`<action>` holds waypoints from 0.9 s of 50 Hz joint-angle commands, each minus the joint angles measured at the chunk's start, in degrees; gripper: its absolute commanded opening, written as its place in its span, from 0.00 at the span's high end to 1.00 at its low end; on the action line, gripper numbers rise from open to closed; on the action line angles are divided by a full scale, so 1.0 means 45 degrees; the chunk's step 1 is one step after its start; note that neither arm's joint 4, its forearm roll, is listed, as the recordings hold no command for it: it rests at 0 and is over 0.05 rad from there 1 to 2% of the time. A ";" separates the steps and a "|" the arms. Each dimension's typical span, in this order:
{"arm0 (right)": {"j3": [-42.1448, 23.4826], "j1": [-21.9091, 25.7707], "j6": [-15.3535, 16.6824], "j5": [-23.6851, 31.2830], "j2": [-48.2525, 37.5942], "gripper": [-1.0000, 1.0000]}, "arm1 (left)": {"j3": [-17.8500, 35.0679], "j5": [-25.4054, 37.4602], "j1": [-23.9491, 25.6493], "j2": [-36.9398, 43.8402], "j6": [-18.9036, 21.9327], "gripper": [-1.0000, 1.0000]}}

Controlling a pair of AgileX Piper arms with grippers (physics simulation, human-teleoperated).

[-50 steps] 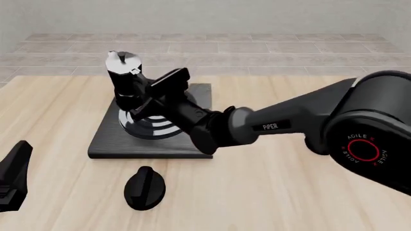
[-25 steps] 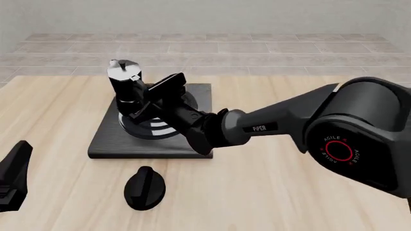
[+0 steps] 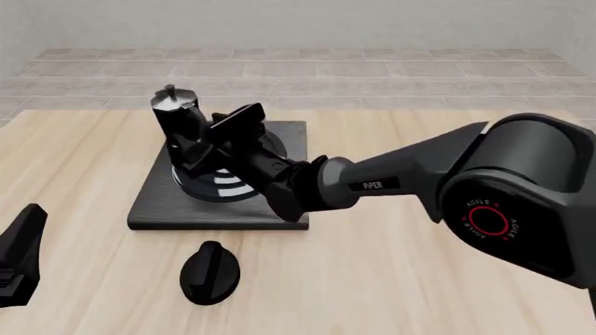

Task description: Put both moka pots on the stove.

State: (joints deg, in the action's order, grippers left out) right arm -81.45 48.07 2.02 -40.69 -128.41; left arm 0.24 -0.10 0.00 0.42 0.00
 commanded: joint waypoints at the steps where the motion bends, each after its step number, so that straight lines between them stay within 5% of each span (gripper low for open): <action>1: -0.0087 0.0013 -0.0002 0.0153 0.0070 0.00 | 0.0000 0.0000 0.0000 0.0000 0.0000 0.00; 45: 0.1879 0.0196 0.0497 0.0343 0.1870 0.00 | 0.0000 0.0000 0.0000 0.0000 0.0000 0.00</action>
State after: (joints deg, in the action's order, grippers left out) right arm -74.96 48.84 3.89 -39.26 -122.02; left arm 0.24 -0.10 0.00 0.42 0.00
